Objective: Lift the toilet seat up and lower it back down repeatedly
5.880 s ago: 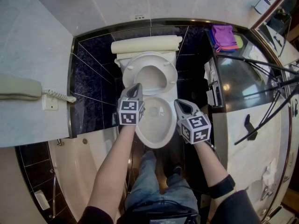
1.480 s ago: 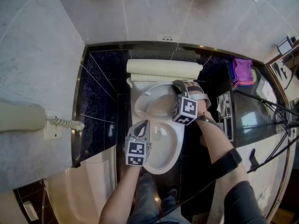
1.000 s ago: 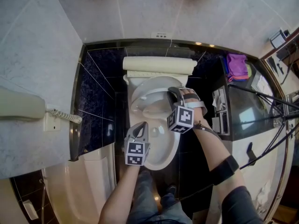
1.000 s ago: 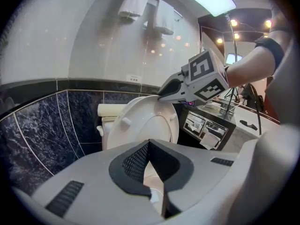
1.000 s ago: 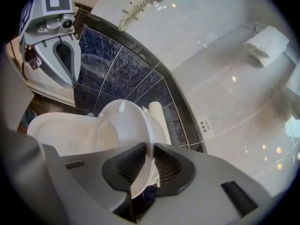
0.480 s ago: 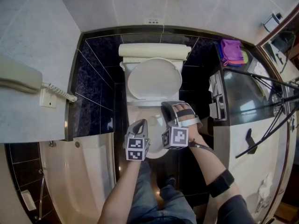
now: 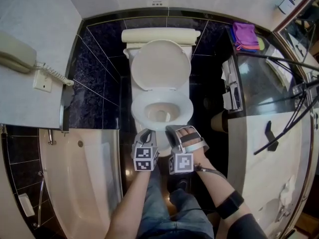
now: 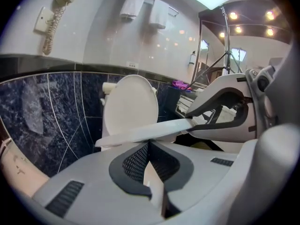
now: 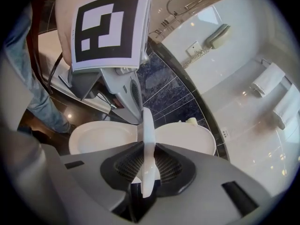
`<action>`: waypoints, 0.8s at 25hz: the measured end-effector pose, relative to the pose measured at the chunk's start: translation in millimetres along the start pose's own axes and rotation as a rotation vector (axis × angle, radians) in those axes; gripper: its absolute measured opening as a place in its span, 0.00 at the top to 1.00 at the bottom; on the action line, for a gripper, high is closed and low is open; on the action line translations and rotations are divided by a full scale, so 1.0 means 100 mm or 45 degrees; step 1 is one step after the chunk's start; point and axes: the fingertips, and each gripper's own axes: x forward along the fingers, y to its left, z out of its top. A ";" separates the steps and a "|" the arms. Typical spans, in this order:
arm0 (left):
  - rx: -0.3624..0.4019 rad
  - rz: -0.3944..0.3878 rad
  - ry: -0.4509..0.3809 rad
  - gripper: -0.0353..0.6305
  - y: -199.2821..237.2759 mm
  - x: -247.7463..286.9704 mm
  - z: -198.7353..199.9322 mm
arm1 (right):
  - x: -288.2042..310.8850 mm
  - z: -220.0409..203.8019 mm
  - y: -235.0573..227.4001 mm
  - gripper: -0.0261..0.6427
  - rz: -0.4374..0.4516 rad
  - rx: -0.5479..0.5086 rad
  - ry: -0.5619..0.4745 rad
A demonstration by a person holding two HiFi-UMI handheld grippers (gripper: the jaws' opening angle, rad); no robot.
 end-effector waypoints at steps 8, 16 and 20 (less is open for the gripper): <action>0.000 0.019 0.030 0.96 -0.07 -0.08 -0.54 | -0.06 -0.02 0.56 0.80 0.062 -0.016 -0.036; 0.015 0.023 0.080 0.96 -0.06 -0.09 -0.70 | -0.28 -0.24 0.55 0.94 0.063 0.180 -0.044; 0.011 0.021 0.123 0.96 -0.10 -0.08 -0.94 | -0.25 -0.55 0.62 0.94 0.055 0.396 0.006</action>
